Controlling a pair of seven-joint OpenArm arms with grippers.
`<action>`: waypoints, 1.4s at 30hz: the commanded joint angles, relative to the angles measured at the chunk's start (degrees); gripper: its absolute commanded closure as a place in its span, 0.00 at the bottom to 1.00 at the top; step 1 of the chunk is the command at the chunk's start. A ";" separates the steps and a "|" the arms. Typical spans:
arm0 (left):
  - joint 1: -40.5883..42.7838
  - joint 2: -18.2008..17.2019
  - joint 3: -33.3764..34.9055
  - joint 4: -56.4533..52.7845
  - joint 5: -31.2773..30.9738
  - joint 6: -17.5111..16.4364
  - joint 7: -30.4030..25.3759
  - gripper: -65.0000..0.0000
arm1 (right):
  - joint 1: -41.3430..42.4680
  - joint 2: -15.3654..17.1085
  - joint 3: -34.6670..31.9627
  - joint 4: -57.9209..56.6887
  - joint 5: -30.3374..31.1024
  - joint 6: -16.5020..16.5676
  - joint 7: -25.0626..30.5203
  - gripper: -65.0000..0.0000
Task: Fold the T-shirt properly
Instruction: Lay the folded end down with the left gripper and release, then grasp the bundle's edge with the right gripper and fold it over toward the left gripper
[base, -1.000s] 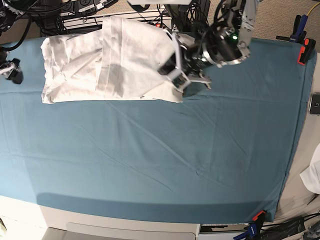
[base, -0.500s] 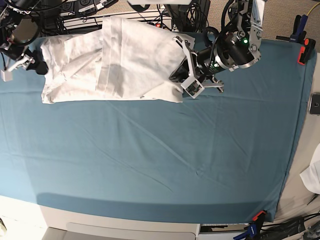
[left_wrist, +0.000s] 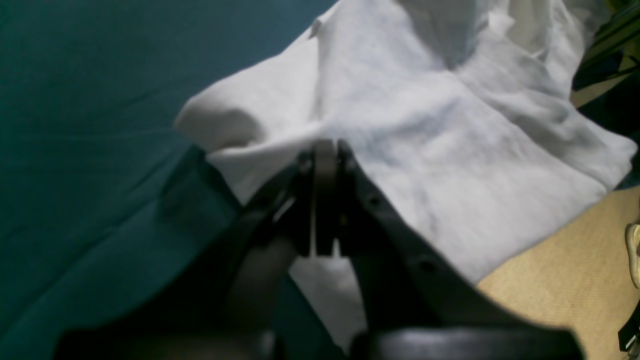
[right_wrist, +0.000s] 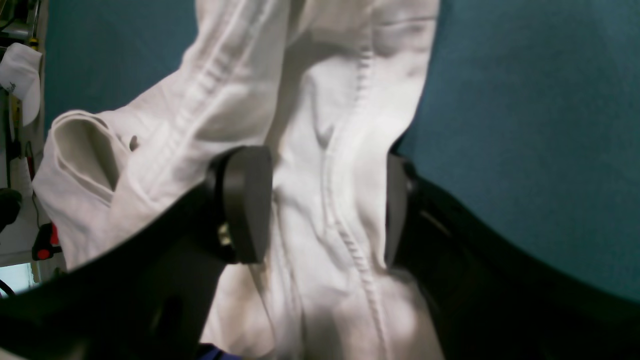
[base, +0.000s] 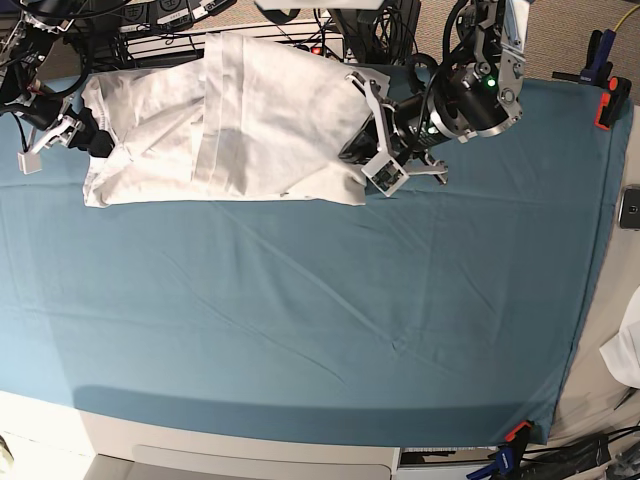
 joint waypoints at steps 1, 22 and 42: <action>-0.26 0.13 -0.07 1.25 -1.05 -0.26 -1.11 1.00 | -0.02 0.52 -0.13 0.39 -1.42 -0.16 -1.61 0.50; -0.28 0.13 -0.07 1.25 -1.03 -0.26 -1.11 1.00 | -0.15 -3.91 -0.13 0.39 4.42 -0.16 -1.61 0.95; 0.70 -1.05 -0.13 1.25 2.08 -0.20 -0.17 1.00 | -4.02 -4.26 -0.13 27.12 14.81 -0.16 -1.61 1.00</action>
